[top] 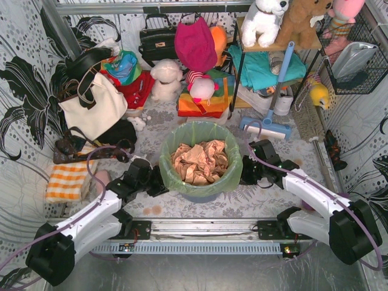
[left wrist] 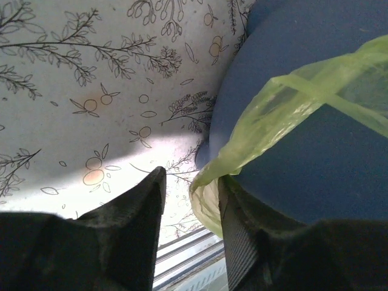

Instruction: Tie the trash bag

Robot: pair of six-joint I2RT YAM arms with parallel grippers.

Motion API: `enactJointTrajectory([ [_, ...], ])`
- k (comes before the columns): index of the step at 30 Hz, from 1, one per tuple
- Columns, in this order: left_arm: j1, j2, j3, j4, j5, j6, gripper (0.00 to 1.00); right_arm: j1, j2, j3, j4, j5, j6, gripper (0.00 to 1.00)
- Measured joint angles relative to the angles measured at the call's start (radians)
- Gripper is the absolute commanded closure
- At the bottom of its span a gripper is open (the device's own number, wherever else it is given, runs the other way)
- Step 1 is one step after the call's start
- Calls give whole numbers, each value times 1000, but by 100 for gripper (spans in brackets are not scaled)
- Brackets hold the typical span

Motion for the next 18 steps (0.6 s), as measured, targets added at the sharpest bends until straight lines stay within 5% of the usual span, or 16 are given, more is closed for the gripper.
enactJointTrajectory([
  [13, 0, -53, 44, -29, -27, 11, 100, 0, -8, 3, 0, 10, 0, 100],
  [18, 0, -71, 65, -77, -60, 13, 100, -1, -47, 3, -5, 32, 2, 100],
])
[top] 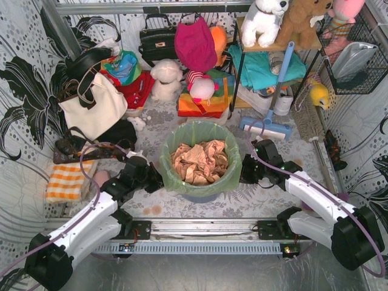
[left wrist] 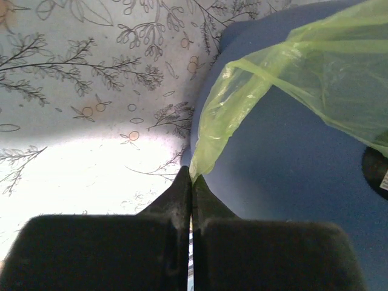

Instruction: Tie the trash bag

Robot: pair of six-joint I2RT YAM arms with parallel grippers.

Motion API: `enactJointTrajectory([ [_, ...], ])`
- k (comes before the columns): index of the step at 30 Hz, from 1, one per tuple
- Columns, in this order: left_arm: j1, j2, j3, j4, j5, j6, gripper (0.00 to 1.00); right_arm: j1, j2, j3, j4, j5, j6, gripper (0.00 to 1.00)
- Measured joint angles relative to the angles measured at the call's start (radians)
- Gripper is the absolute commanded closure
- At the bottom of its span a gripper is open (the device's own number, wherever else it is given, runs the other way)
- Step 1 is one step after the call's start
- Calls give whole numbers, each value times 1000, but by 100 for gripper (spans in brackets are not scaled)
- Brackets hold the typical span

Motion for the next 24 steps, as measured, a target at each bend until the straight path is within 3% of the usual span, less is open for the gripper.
enactJointTrajectory([
  [11, 0, -79, 72, -144, -125, -22, 100, -1, -80, 0, -58, 55, 4, 100],
  [24, 0, -164, 262, -311, -153, 13, 100, -1, -430, 0, -104, 137, 60, 100],
])
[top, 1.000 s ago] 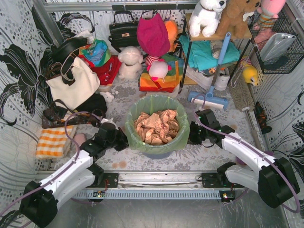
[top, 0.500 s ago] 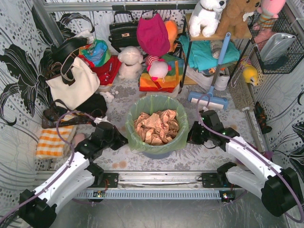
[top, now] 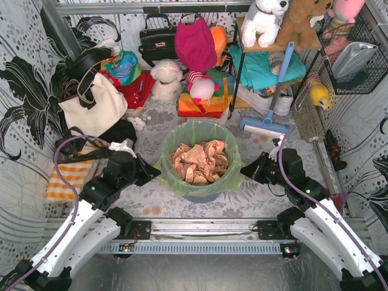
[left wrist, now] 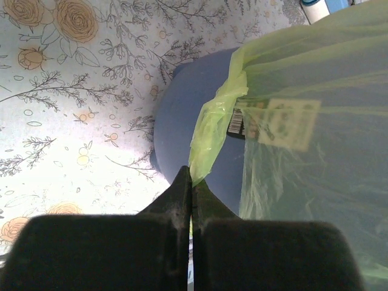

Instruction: Tie the trash bag

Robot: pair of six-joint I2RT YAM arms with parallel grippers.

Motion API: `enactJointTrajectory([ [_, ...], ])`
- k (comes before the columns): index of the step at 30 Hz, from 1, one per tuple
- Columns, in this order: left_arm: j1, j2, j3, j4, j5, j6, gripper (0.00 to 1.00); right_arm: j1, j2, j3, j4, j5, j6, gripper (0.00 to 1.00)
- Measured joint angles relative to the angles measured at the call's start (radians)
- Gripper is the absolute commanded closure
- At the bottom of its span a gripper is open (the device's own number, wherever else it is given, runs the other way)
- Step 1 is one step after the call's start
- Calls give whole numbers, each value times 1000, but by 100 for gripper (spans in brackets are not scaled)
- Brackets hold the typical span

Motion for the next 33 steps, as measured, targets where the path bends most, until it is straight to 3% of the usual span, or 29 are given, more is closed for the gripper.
enactJointTrajectory([
  [11, 0, 4, 187, -114, 7, 51, 100, 0, -243, -2, 49, -39, 72, 100],
  [33, 0, -33, 276, -99, 196, 151, 100, -2, -240, -51, 449, -195, 142, 100],
])
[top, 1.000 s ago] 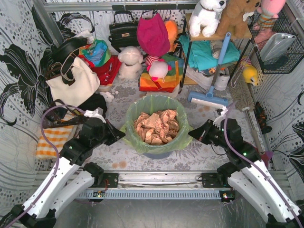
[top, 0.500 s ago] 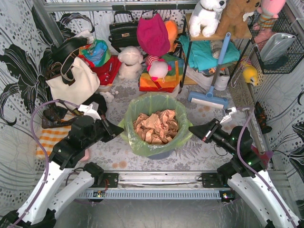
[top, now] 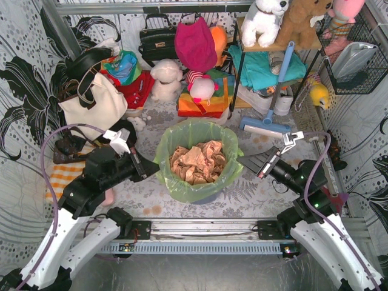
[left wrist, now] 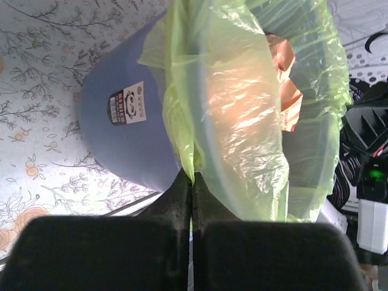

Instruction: Tie the trash bag

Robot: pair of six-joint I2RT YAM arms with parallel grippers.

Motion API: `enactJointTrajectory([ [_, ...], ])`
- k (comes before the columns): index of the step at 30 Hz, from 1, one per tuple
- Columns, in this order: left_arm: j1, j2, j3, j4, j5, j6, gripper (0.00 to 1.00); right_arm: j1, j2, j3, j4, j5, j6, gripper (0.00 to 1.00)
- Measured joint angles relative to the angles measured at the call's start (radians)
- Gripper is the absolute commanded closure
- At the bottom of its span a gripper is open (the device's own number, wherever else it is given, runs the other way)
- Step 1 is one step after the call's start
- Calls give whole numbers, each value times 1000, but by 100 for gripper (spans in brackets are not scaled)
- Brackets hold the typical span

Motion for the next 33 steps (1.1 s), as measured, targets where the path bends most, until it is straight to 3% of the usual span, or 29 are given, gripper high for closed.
enactJointTrajectory([
  [11, 0, 48, 130, 6, 22, 44, 100, 0, 85, 50, 111, -35, 10, 100],
  [21, 0, 121, 161, 41, 33, 60, 100, 0, 173, 53, 238, -38, 34, 100],
  [33, 0, 235, 220, 149, 45, 94, 100, 0, 329, 187, 329, -74, 31, 100],
])
